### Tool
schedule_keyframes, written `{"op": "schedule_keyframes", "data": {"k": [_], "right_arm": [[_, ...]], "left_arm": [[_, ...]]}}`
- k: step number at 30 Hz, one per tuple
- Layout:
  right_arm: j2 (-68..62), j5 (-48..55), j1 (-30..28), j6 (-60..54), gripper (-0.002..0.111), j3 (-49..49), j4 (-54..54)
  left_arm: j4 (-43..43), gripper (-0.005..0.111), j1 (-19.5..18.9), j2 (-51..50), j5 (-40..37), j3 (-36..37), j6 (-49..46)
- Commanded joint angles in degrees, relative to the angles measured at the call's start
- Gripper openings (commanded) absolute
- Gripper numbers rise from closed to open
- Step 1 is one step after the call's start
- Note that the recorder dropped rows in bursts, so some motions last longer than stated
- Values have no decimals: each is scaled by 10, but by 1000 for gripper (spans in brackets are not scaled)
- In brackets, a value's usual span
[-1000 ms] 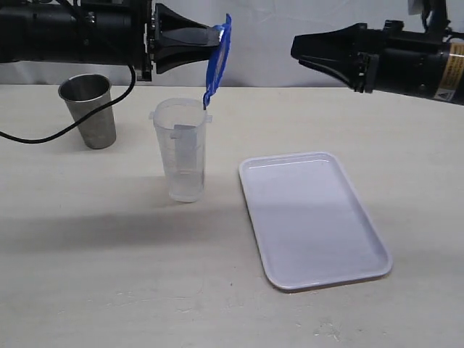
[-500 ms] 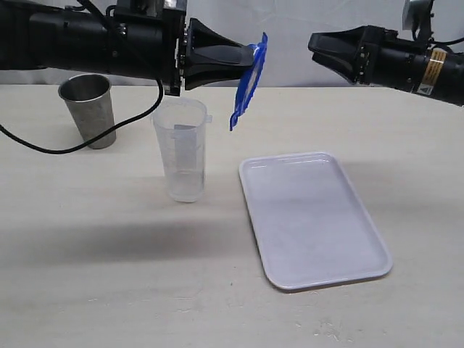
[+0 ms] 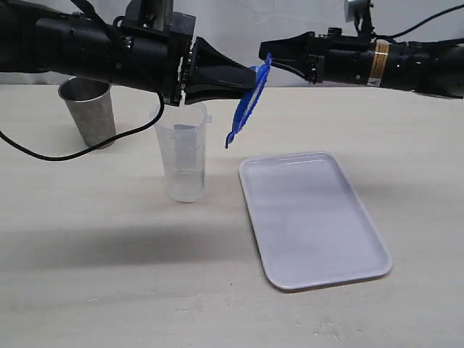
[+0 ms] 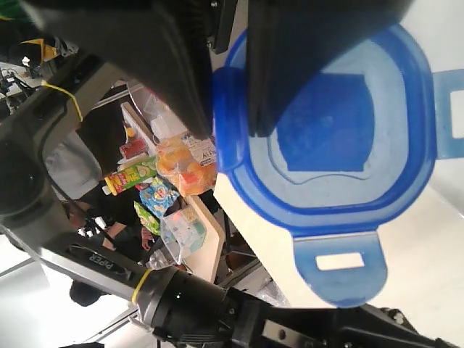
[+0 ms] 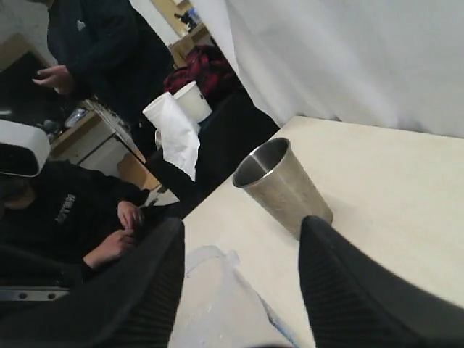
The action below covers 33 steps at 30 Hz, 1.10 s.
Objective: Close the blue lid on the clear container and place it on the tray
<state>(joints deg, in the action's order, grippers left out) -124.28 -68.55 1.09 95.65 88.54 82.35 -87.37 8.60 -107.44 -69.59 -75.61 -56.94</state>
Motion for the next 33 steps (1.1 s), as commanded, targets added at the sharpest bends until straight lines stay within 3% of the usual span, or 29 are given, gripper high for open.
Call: {"op": "schedule_keyframes", "data": {"k": [1, 4, 8, 17, 25, 30, 33], "right_arm": [[4, 87, 17, 38, 47, 25, 29], [4, 91, 14, 77, 47, 27, 26], [4, 19, 5, 95, 47, 27, 31], [2, -1, 5, 98, 47, 27, 53], [2, 1, 4, 115, 47, 27, 114], [2, -8, -4, 124, 47, 24, 148], [2, -14, -22, 120, 47, 11, 141]], "left_arm": [[-1, 0, 1, 5, -4, -4, 2], [-2, 0, 1, 5, -4, -4, 2], [-2, 0, -9, 5, -4, -4, -6], [-14, 0, -39, 3, 67, -4, 20], [-37, 0, -24, 0, 43, 5, 45], [-39, 0, -6, 0, 149, 19, 45], [-42, 0, -6, 0, 162, 19, 45]]}}
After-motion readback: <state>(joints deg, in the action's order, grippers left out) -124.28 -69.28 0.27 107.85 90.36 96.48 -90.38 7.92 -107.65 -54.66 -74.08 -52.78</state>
